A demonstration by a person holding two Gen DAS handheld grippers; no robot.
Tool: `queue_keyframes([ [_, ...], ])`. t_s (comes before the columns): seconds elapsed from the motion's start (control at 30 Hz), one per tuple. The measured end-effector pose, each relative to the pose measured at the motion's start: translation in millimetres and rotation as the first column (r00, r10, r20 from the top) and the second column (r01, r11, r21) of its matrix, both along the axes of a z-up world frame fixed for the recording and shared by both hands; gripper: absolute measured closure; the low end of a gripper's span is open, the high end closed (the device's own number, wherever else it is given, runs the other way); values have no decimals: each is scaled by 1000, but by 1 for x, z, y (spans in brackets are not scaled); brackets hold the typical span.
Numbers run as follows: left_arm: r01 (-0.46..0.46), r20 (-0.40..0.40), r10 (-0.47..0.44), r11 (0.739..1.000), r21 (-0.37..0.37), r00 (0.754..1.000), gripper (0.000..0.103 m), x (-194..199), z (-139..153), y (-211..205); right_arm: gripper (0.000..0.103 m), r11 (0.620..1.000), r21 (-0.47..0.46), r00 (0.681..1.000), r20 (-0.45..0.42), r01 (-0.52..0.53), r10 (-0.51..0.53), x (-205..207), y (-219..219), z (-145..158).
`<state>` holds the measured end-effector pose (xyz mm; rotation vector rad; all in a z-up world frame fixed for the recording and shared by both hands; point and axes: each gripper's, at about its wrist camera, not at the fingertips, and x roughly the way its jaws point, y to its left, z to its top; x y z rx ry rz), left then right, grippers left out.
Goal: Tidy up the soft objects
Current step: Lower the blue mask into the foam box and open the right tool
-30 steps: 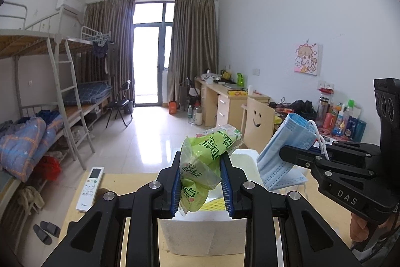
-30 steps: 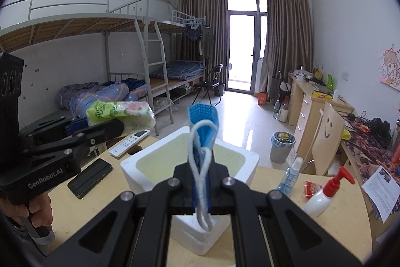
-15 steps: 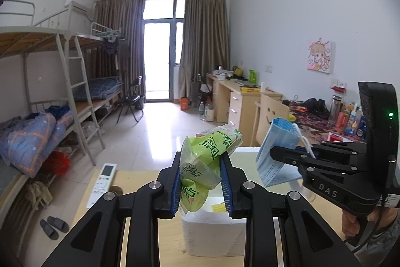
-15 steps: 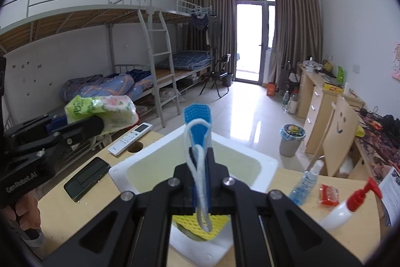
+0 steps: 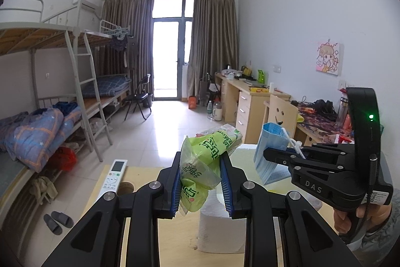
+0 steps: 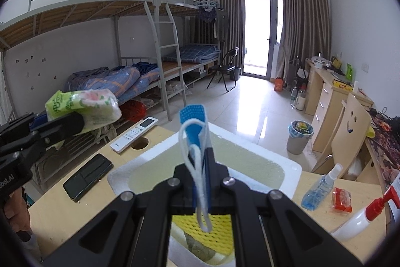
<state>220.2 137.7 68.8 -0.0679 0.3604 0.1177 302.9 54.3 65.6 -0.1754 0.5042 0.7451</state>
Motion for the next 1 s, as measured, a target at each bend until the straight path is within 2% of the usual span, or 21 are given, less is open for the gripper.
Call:
queue_keyframes([
  [0.17,-2,-1,2,1000,-1,1000,74,0,0,-1,95,1000,-23,1000,-20,9,-9,8,5,-4],
  [0.2,-2,-2,2,1000,0,1000,74,1,0,-4,91,999,-31,1000,-28,12,-13,10,6,-5],
  [0.23,-4,-2,4,1000,-1,1000,74,1,0,-4,77,999,-44,999,-36,10,-12,11,8,-6],
  [0.27,-1,-1,1,1000,-1,1000,74,1,0,-4,68,999,-41,999,-38,11,-12,11,7,-7],
  [0.3,-1,0,1,1000,0,1000,74,0,-1,-5,50,999,-38,999,-37,14,-15,11,8,-6],
  [0.33,-3,0,3,1000,0,1000,74,1,-1,-5,38,999,-43,999,-29,18,-20,10,8,-7],
  [0.4,-2,-2,2,1000,-2,1000,74,0,-2,-4,31,999,-46,1000,-17,24,-25,8,7,-7],
  [1.0,7,-16,-8,1000,-17,1000,74,4,-2,0,29,997,-67,999,-4,44,-44,-11,-13,-3],
])
